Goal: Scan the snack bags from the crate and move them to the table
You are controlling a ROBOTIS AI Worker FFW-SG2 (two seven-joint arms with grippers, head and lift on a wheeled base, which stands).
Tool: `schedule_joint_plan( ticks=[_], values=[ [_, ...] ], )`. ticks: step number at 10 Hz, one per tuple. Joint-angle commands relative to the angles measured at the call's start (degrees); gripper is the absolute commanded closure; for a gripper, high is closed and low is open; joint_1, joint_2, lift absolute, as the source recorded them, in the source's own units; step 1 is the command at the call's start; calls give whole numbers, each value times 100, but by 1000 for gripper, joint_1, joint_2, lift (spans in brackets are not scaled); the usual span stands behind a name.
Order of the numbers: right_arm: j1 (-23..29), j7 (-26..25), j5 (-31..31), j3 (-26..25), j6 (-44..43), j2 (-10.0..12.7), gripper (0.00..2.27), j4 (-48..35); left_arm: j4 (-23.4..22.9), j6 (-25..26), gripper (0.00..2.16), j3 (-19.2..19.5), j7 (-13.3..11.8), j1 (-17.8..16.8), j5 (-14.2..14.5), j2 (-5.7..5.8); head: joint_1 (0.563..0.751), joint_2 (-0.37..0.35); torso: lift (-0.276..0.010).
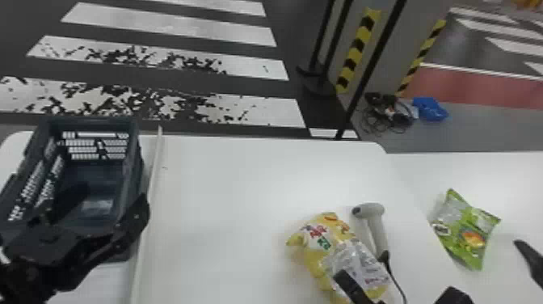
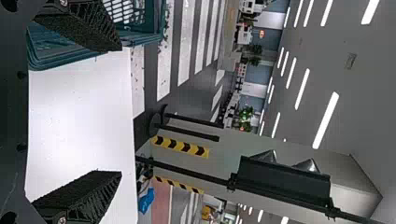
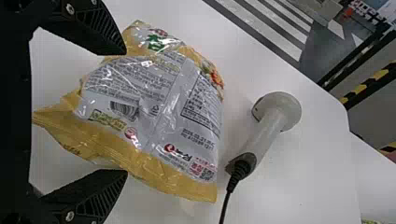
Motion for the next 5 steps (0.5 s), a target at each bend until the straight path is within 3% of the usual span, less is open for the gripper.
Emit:
schedule_joint_plan(
  ticks=[1, 5],
  values=[
    [88, 4, 26, 200, 244, 5, 6, -127, 10, 0, 46, -9, -5, -11, -18, -39, 695, -222, -95],
    [141, -92, 289, 718, 455, 5, 29, -478, 10, 0, 46, -27, -5, -11, -53, -74, 695, -125, -95]
  ],
)
